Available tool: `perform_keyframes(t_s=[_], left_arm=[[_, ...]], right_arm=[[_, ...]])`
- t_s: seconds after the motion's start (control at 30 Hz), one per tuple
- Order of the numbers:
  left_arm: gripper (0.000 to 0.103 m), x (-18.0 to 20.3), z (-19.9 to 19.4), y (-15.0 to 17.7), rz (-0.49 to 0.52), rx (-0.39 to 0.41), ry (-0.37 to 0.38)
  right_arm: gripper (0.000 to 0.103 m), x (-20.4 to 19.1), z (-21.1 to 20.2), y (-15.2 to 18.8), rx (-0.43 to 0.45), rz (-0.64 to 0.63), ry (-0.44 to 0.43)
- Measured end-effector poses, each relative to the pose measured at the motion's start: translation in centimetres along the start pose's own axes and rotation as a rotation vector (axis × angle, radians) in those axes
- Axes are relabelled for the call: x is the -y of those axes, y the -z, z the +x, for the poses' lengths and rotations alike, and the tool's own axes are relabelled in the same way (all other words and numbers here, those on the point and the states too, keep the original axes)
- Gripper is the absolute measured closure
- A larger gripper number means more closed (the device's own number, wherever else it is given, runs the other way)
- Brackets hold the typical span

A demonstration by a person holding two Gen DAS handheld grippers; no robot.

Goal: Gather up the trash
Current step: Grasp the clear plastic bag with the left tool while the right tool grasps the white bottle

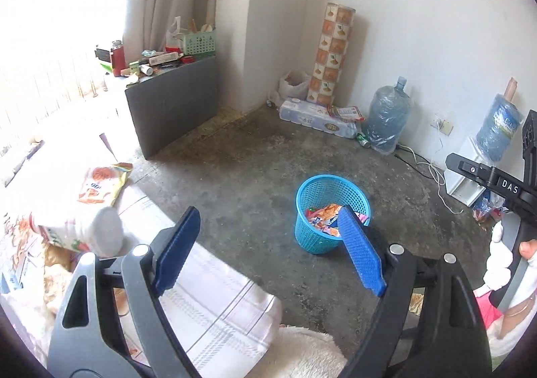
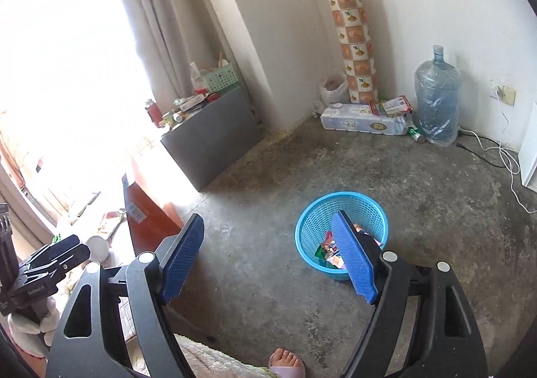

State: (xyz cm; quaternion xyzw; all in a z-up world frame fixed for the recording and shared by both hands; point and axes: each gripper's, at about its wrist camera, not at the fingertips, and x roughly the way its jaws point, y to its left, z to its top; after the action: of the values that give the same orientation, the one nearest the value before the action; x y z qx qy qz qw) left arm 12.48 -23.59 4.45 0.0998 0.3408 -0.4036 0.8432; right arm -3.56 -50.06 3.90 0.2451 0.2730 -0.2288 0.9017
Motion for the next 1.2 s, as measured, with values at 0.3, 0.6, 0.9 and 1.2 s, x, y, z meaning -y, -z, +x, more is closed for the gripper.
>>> perform_keyframes(t_s=[0.3,0.6,0.9,1.2], left_arm=[[0.023,-11.9,-12.8,8.6,-0.186,0.112,-0.261],[0.023,-23.1,-21.9,17.1,-0.457,0.154,-0.470],[0.023,-33.3,-23.1,24.0,-0.692,0.004,-0.650],[0.042,-35.5,-19.7,26.2,-0.668,-0.148,-0.677]], right_arm=[[0.026,-13.3,2.5,1.5,-0.132,-0.272,-0.200],[0.026,-27.8,6.4,4.3,-0.242,-0.559,-0.355],[0.026,-37.1,12.4,4.0,-0.380,-0.659,-0.455],[0.026,-42.9,18.5,4.5,-0.487,-0.789,-0.428]])
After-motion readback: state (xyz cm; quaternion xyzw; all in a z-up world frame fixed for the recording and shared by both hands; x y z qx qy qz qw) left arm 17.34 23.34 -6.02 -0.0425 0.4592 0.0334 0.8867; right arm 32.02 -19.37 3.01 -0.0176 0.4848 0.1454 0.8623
